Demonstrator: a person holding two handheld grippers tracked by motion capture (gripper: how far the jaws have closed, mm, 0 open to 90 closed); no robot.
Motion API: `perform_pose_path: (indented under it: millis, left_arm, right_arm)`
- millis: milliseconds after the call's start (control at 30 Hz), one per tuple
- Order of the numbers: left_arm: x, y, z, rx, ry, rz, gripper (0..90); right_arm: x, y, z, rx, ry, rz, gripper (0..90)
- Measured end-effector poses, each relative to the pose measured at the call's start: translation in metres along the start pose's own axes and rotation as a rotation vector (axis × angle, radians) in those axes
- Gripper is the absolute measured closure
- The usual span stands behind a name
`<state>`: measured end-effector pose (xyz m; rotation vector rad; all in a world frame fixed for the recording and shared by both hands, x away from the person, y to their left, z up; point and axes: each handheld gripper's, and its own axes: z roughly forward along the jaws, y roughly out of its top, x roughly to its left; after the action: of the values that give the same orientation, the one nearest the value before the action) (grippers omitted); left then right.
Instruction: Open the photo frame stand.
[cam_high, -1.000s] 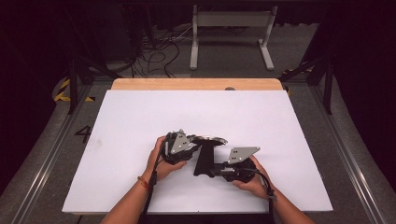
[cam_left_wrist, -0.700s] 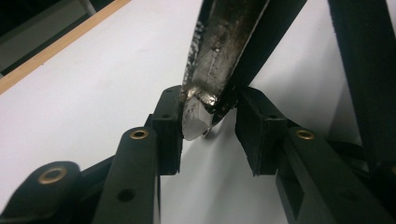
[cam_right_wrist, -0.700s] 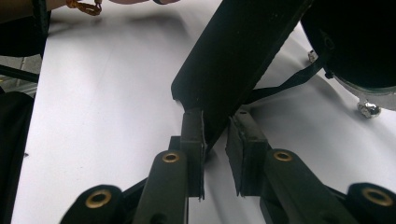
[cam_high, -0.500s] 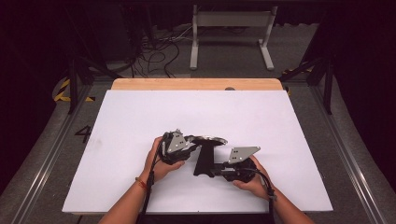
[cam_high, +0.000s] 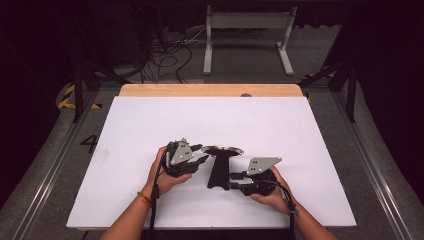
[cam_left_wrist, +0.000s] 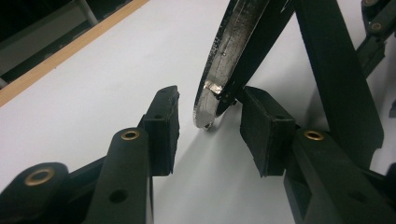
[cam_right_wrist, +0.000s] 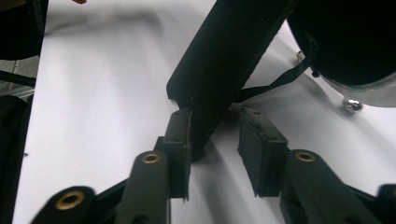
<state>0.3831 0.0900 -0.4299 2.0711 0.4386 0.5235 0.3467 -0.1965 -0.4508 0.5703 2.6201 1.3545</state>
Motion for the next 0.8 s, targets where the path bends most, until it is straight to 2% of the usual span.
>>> perform_pose_path:
  millis: [33, 267, 400, 500, 633, 800]
  left_arm:
    - [0.001, 0.001, -0.001, -0.003, 0.003, 0.009, 57.1]
    - [0.001, 0.002, -0.011, -0.008, -0.017, 0.004, 56.0]
    - [0.002, 0.005, -0.019, -0.03, -0.012, 0.003, 56.0]
    - [0.003, 0.007, -0.024, -0.042, -0.017, 0.007, 55.8]
    - [0.006, 0.01, -0.029, -0.067, -0.018, -0.012, 58.9]
    - [0.006, 0.014, -0.032, -0.094, -0.021, -0.028, 58.7]
  right_arm:
    - [0.0, 0.0, -0.001, -0.001, -0.002, -0.002, 62.7]
    - [-0.003, 0.005, -0.021, -0.025, -0.063, -0.024, 55.1]
    - [-0.006, 0.008, -0.035, -0.045, -0.117, -0.03, 52.4]
    - [-0.009, 0.01, -0.047, -0.064, -0.192, -0.036, 54.6]
    - [-0.013, 0.012, -0.059, -0.114, -0.27, -0.022, 63.8]
    - [-0.014, 0.014, -0.065, -0.14, -0.329, -0.022, 67.5]
